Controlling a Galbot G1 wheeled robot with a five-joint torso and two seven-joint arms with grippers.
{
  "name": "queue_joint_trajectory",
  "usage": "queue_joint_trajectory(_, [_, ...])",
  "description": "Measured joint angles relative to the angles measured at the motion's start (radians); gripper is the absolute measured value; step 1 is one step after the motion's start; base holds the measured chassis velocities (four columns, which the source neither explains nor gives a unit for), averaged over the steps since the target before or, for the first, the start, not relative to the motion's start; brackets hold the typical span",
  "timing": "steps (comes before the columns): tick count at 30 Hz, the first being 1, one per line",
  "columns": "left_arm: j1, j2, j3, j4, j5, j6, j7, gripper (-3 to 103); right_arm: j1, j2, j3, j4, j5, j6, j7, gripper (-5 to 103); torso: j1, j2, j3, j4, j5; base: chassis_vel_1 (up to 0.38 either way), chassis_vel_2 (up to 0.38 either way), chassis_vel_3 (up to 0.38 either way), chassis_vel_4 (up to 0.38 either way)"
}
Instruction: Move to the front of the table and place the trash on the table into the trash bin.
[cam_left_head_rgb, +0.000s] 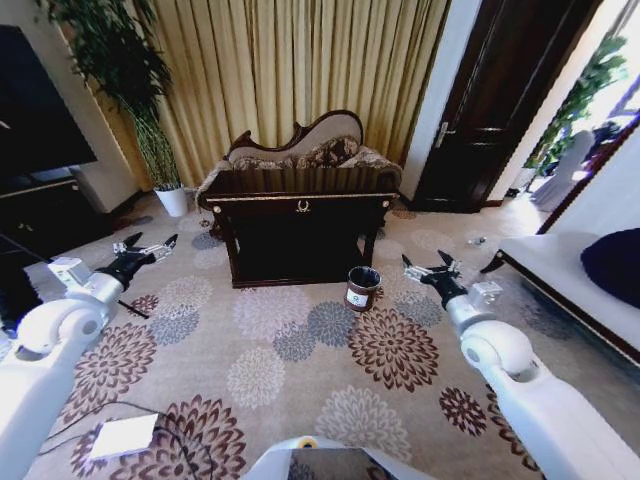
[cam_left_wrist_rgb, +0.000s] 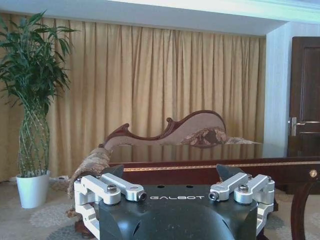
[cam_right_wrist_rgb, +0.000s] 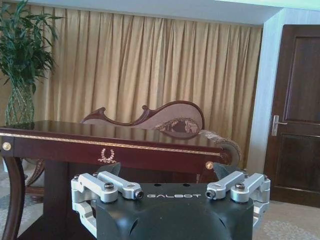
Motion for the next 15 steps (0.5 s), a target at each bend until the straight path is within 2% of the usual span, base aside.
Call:
queue_joint_trajectory(11, [0.048, 0.014, -0.067, -0.020, -0.022, 0.003, 0.015, 100, -0.133, 0.033, 0.123, 0.057, -0.003, 0.028, -0.049, 100, 0.000, 0.000, 0.000, 0.0000, 0.0000, 0.000, 0.000, 0.000, 0.000])
queue_joint_trajectory(15, [0.060, 0.011, -0.082, -0.029, -0.031, 0.011, 0.025, 100, -0.164, 0.042, 0.138, 0.080, 0.007, 0.039, -0.056, 100, 0.000, 0.000, 0.000, -0.0002, 0.0001, 0.000, 0.000, 0.000, 0.000])
